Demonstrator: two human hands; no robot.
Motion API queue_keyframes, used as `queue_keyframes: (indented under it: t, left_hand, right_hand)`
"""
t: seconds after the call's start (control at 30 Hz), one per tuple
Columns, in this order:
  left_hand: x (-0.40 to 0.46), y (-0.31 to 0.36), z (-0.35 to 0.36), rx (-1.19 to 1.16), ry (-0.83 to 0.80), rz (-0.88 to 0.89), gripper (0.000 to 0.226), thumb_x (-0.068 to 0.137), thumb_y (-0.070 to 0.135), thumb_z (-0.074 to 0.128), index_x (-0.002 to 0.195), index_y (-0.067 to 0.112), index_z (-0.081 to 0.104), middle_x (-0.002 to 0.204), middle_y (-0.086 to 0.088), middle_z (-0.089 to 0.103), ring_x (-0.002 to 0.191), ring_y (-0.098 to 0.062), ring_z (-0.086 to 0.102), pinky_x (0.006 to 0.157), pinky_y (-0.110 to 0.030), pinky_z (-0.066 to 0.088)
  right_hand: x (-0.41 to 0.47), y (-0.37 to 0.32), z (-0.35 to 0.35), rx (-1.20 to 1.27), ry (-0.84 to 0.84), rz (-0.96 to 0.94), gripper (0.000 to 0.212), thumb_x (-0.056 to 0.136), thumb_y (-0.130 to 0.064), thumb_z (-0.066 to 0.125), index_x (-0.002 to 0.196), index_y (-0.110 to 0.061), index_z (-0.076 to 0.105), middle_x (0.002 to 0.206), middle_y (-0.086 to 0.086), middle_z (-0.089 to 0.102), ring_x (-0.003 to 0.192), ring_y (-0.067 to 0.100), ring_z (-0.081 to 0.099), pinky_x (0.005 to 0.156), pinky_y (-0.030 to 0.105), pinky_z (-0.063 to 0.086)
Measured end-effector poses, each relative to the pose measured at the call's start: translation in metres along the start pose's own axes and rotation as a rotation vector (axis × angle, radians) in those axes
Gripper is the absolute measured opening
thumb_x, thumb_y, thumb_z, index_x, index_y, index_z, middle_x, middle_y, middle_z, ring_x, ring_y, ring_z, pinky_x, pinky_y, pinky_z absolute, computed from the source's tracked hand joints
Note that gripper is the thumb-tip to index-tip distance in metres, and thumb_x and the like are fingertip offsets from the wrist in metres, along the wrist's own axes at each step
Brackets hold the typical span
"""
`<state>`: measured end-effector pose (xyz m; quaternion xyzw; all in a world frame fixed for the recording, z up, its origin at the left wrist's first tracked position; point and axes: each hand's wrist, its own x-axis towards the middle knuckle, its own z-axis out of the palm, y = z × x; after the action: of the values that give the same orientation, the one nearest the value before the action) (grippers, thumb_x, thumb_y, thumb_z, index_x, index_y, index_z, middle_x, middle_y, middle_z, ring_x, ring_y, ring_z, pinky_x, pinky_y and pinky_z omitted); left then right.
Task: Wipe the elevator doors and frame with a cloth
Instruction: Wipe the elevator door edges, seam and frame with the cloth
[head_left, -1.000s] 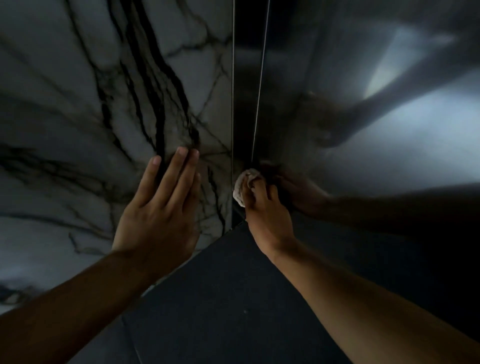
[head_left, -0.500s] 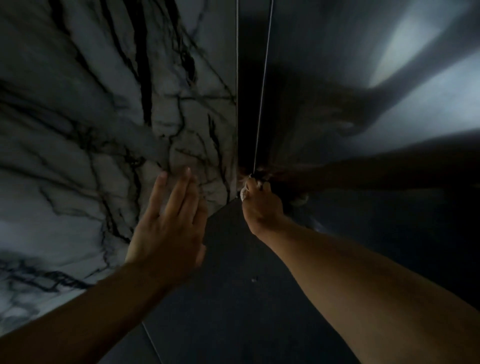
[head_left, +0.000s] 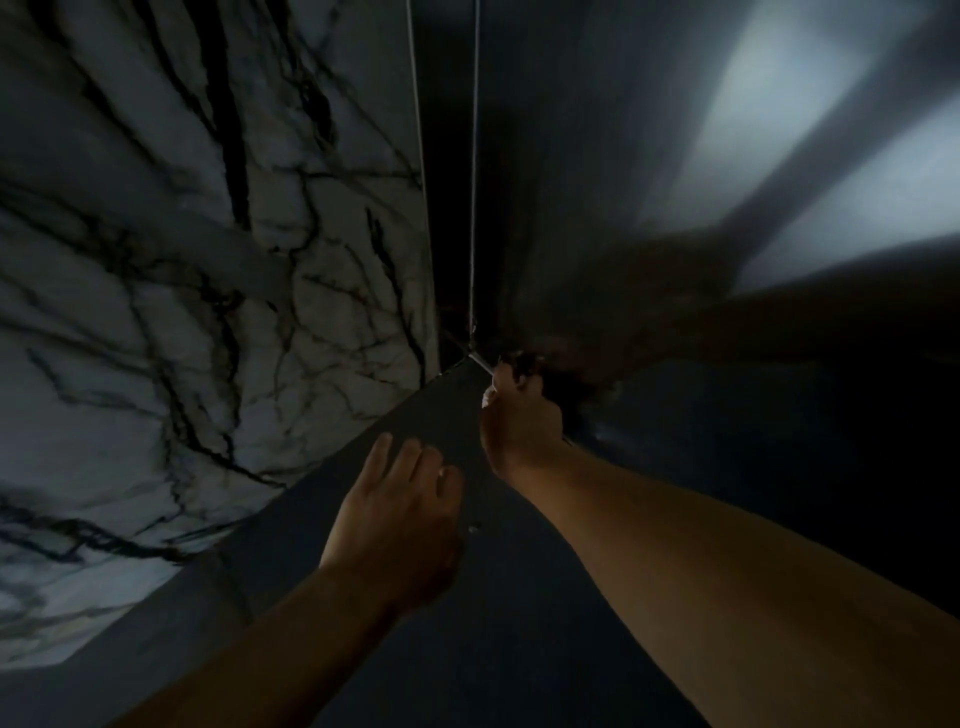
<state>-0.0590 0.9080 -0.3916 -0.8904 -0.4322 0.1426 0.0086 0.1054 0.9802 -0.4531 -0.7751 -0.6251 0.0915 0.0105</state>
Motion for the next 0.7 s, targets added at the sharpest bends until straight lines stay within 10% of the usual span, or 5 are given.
queue_keyframes:
  t: [0.7]
  left_hand:
    - [0.011,0.113,0.014,-0.158,-0.004,0.216,0.060,0.083,0.043,0.050,0.137,0.017,0.048,0.137,-0.008,0.053,0.125,-0.025,0.049,0.108,-0.038,0.038]
  right_hand:
    - [-0.158,0.125,0.002,-0.056,-0.083,0.015,0.060,0.093,-0.019,0.049,0.144,-0.011,0.019,0.144,0.010,0.032,0.115,0.031,0.041,0.073,0.036,0.039]
